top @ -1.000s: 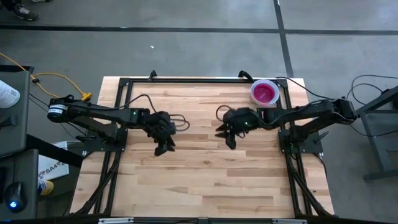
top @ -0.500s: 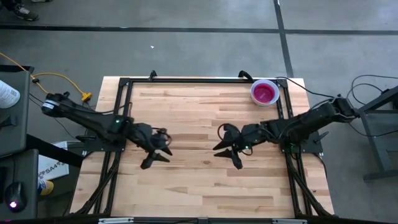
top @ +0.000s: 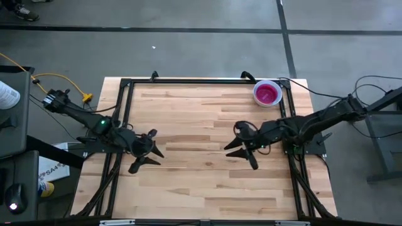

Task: Nest bowls inside each other
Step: Return to Home Position

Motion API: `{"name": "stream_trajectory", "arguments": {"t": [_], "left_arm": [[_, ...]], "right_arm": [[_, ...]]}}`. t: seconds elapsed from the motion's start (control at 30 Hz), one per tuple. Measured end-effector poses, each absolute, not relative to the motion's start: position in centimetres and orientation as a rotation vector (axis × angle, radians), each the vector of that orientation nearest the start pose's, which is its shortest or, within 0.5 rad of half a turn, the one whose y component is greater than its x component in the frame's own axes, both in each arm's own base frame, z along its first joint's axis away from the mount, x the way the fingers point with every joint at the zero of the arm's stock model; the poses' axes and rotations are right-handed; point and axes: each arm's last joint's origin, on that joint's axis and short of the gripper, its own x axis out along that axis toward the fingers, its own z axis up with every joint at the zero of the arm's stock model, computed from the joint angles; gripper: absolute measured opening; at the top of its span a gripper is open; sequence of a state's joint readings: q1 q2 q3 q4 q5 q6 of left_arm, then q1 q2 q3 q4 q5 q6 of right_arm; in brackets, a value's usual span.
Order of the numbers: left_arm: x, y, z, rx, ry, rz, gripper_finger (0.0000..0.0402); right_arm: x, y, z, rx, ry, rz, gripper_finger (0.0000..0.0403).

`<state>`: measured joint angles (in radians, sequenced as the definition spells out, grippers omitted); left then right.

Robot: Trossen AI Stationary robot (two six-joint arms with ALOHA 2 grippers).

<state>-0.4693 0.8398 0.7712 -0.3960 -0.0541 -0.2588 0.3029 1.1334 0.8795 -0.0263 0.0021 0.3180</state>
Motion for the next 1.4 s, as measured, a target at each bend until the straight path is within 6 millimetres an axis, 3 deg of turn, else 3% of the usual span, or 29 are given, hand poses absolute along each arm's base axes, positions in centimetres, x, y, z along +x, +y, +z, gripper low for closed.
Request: {"name": "stream_trajectory", "arguments": {"t": [0.37, 0.63, 0.97, 1.13, 1.4], "left_arm": [[14.5, -9.3, 29.0, -0.032, 0.56, -0.312, 0.015], [13.3, -9.5, 25.6, -0.054, 0.524, -0.304, 0.015], [11.8, -8.3, 24.6, -0.072, 0.464, -0.312, 0.015], [11.0, -7.6, 23.9, -0.082, 0.445, -0.315, 0.015], [10.7, -7.4, 24.3, -0.102, 0.384, -0.313, 0.015]], "right_arm": [[22.3, 7.0, 32.8, 0.269, 0.281, 0.265, 0.0121], [20.7, 6.5, 34.3, 0.279, 0.21, 0.299, 0.0121], [15.2, 4.8, 36.7, 0.246, 0.113, 0.321, 0.0121], [14.0, 4.1, 36.0, 0.238, 0.132, 0.223, 0.0121], [12.4, 3.4, 32.1, 0.241, 0.128, 0.132, 0.0121]]}}
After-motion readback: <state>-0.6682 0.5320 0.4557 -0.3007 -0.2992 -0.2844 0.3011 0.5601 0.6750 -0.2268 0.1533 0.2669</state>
